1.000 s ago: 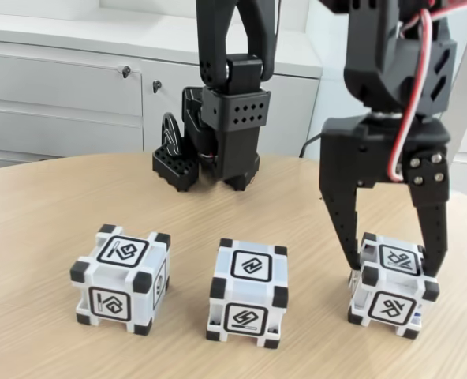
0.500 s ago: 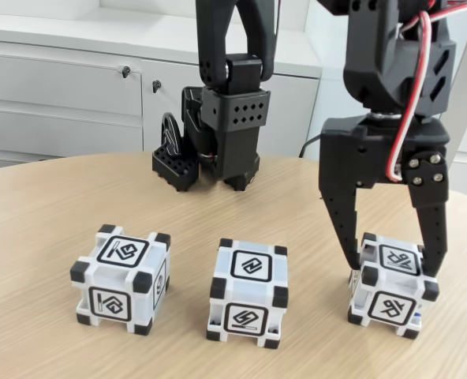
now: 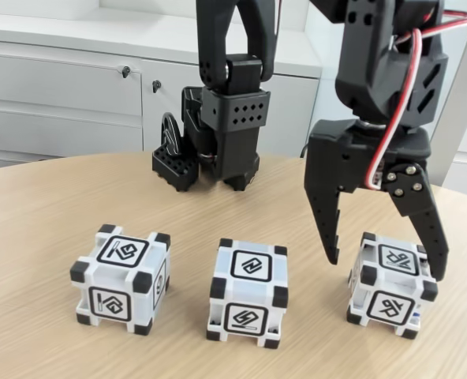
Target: Stack cubes from left to right.
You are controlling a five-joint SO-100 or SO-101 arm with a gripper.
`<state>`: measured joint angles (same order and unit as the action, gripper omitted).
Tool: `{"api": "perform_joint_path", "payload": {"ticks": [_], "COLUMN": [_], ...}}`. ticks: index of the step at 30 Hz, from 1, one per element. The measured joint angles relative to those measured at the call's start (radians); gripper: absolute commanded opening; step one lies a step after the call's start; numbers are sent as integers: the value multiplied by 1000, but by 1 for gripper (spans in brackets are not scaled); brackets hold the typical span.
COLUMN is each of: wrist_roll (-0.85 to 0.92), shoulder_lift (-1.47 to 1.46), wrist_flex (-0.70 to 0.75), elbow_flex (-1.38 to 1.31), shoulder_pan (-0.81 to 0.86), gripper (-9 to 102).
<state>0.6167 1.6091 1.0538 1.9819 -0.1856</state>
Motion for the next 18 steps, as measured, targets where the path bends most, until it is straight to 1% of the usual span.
{"api": "perform_joint_path", "payload": {"ticks": [8,18], "wrist_roll": [9,-35], "shoulder_lift": [0,0], "wrist_flex": [0,0], "elbow_flex": [0,0], "shoulder_pan": [0,0], "gripper": [31,32]}}
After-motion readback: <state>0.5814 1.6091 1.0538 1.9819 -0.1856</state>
